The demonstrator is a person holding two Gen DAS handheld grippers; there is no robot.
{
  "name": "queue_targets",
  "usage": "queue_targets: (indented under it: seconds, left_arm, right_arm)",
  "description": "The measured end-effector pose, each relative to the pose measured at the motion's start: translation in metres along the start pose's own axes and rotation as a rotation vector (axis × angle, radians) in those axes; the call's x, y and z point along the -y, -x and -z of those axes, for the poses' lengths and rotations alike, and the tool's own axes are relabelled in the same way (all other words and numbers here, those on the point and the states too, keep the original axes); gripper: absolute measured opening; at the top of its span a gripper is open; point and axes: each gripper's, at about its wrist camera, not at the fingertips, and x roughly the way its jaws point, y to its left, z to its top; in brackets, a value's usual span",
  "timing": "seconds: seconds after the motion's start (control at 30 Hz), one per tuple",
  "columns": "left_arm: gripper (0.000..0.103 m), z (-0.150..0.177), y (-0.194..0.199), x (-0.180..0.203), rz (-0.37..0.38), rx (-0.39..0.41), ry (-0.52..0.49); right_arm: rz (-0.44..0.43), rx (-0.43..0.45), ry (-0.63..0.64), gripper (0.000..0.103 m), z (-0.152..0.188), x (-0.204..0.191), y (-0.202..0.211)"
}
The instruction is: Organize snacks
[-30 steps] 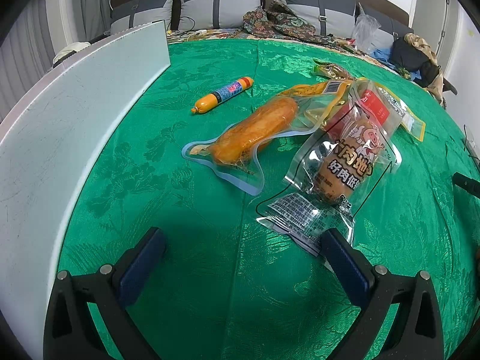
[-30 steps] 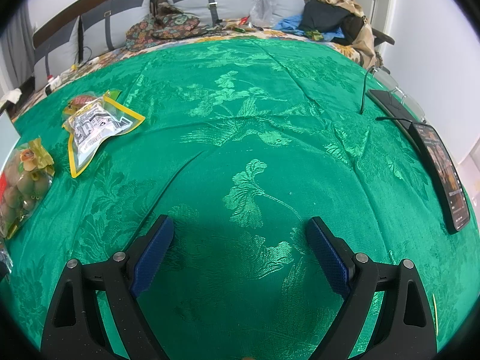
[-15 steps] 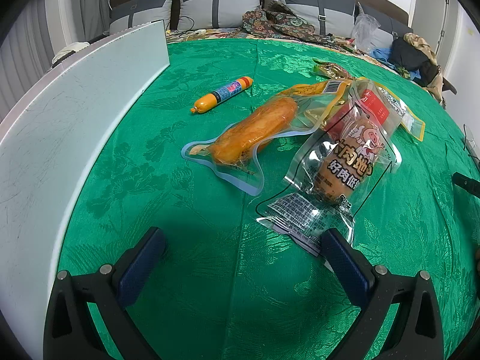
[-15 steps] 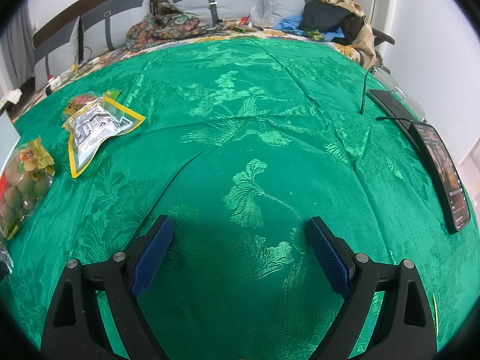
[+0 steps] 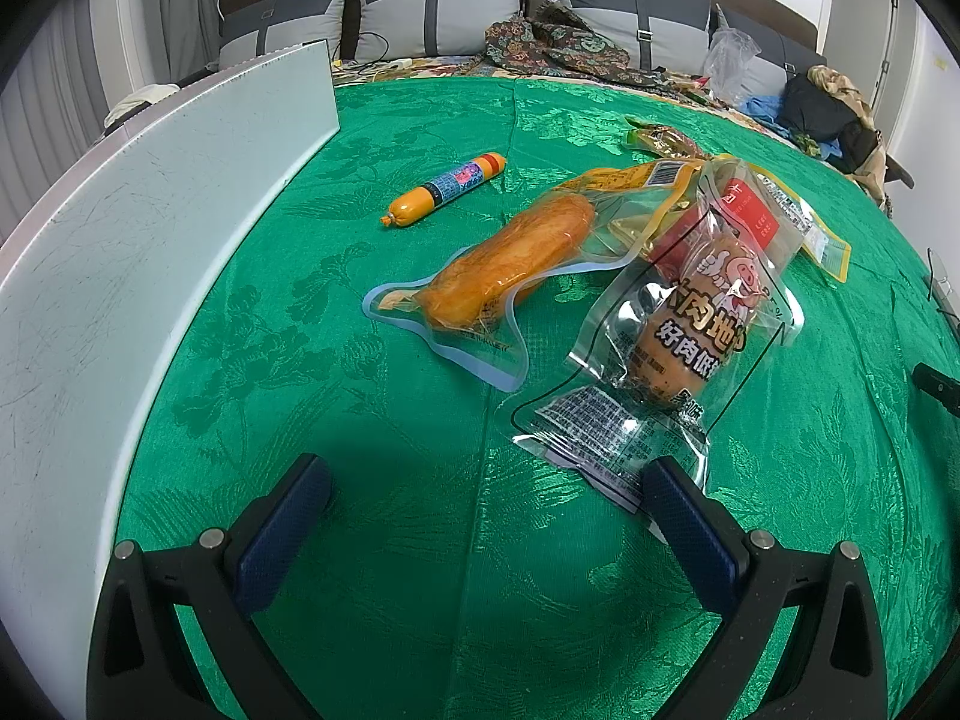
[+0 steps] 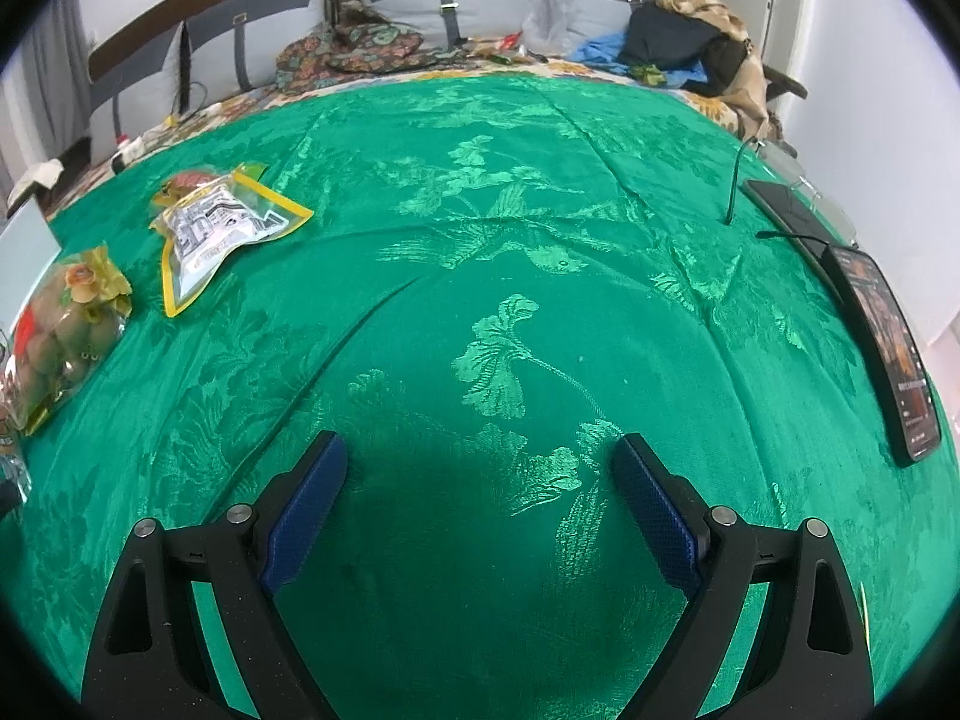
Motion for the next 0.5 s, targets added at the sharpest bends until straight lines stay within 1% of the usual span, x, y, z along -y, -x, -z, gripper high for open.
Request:
queue_targets:
  seconds: [0.5]
  left_arm:
    - [0.103, -0.0003, 0.0001, -0.0006, 0.0, 0.0, 0.0]
  right_arm:
    - [0.001, 0.0, 0.0, 0.093, -0.0002, -0.0002, 0.0009]
